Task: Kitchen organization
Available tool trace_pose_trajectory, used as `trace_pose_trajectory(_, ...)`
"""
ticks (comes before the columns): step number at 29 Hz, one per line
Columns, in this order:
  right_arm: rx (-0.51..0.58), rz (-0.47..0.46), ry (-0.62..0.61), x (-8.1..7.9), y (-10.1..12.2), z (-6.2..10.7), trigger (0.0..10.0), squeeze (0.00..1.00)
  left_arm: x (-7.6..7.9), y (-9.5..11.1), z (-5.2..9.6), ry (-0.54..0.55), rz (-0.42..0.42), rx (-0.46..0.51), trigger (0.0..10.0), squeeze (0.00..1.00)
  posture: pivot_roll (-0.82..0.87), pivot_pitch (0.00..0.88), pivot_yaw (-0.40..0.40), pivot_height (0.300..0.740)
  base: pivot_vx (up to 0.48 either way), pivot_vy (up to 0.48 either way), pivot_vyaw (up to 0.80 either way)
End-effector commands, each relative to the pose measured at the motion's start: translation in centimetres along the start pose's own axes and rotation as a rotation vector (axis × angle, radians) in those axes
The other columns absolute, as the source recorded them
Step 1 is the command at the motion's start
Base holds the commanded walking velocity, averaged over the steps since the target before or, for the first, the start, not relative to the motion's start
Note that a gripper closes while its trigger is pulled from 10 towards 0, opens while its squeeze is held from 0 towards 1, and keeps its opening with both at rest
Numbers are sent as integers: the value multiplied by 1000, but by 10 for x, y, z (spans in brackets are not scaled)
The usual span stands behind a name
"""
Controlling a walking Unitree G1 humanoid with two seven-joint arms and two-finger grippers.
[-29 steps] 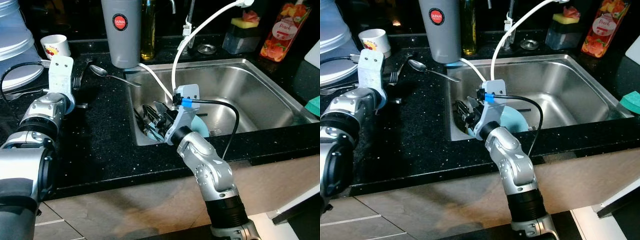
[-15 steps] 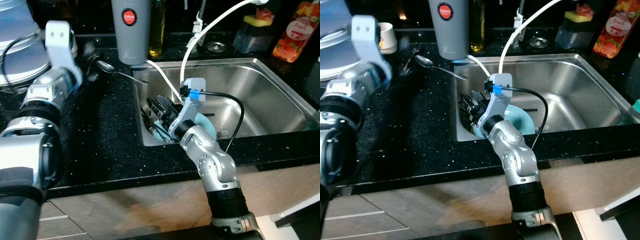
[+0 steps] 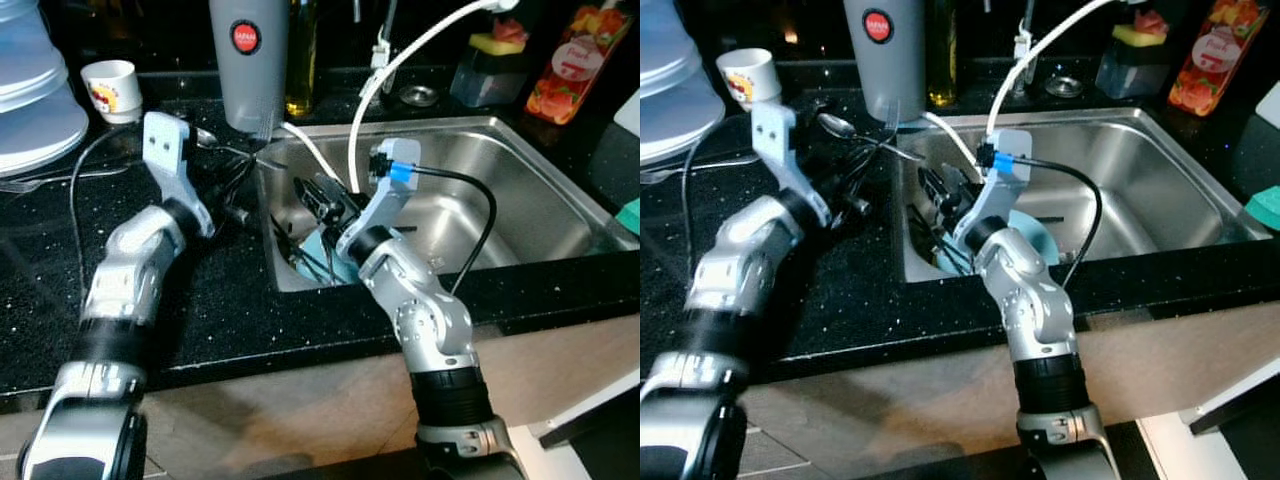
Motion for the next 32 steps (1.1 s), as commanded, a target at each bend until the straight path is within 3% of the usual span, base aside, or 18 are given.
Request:
trace_pose_trajectory(1,30,-37,6,-1,6,2,10000,1000,9,6,6,-16,23,35,0,0,0,82,-14,740,0,0,0)
trace_pose_trajectory(15,45,-140,8,-6,11,1,10000,1000,23,21,19,-76,74,77,0,0,13,81,-15,740,0,0,0)
trace_pose_trajectory(16,39,-151,7,-7,10,1,10000,0,24,22,20,-80,80,78,0,0,13,79,-16,740,0,0,0)
trace_pose_trajectory(26,-2,-164,22,-14,1,0,10000,0,35,22,18,-130,67,62,0,0,13,75,-9,740,0,0,0)
trace_pose_trajectory(32,-26,-231,14,-18,-6,-1,10000,0,64,14,15,-233,16,21,0,0,16,73,-7,740,0,0,0)
Point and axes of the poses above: a point about 5 cm out from each wrist's last joint towards the gripper, its own z axis pointing back from the gripper into the wrist, its own y axis along the axis of the wrist's last joint, x = y × z, the point moved 4 cm from there along -z, pointing out of the wrist towards the gripper, and after that the axes turned 10 degrees about -z, right-handed, at the moved point
